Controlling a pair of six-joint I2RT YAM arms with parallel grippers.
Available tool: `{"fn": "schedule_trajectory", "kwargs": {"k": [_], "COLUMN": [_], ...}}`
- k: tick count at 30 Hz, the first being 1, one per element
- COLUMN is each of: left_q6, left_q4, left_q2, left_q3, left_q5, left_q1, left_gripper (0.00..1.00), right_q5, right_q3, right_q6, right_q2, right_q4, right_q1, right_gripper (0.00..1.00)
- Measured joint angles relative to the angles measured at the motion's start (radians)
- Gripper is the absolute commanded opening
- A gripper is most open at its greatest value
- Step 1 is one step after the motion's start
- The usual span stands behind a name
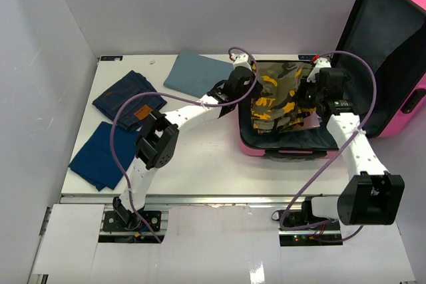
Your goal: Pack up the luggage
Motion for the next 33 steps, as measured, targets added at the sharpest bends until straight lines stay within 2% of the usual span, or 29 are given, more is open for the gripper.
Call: {"fn": "schedule_trajectory", "kwargs": {"k": [5, 6, 10, 11, 13, 15, 19, 22, 25, 27, 31, 33], "left_q6": [0.013, 0.017, 0.032, 0.037, 0.042, 0.052, 0.084, 0.099, 0.114, 0.125, 0.141, 0.150], "left_q4": [0.000, -0.002, 0.001, 0.005, 0.024, 0.040, 0.047, 0.045, 0.044, 0.043, 0.044, 0.046], "left_q2": [0.097, 0.110, 0.135, 0.135, 0.135, 0.135, 0.127, 0.111, 0.077, 0.044, -0.021, -0.049], "left_q3": [0.028, 0.028, 0.028, 0.028, 0.028, 0.027, 0.027, 0.023, 0.016, 0.006, -0.007, -0.008], "left_q5": [-0.006, -0.013, -0.055, -0.065, -0.082, -0.085, -0.072, -0.058, -0.052, -0.052, -0.052, -0.052], "left_q1": [0.000, 0.000, 0.000, 0.000, -0.001, -0.003, -0.009, -0.010, -0.010, -0.009, -0.004, -0.003], "left_gripper": [0.01, 0.16, 0.50, 0.55, 0.60, 0.66, 0.72, 0.77, 0.84, 0.85, 0.84, 0.85], "right_q5": [-0.059, -0.067, -0.074, -0.069, -0.057, -0.045, 0.002, 0.072, 0.147, 0.188, 0.210, 0.173], "right_q3": [-0.063, -0.071, -0.077, -0.078, -0.079, -0.079, -0.063, -0.021, 0.019, 0.040, 0.063, 0.065], "right_q6": [0.011, 0.012, 0.016, 0.016, 0.022, 0.027, 0.037, 0.042, 0.049, 0.058, 0.069, 0.070], "right_q2": [0.105, 0.124, 0.188, 0.196, 0.201, 0.201, 0.201, 0.193, 0.169, 0.151, 0.133, 0.138], "right_q4": [0.077, 0.087, 0.127, 0.134, 0.141, 0.143, 0.103, 0.049, 0.003, -0.017, -0.030, -0.021], "right_q1": [-0.039, -0.040, -0.049, -0.051, -0.052, -0.051, -0.051, -0.050, -0.049, -0.049, -0.049, -0.050], "right_gripper": [0.08, 0.09, 0.38, 0.47, 0.60, 0.64, 0.70, 0.70, 0.65, 0.56, 0.29, 0.25]}}
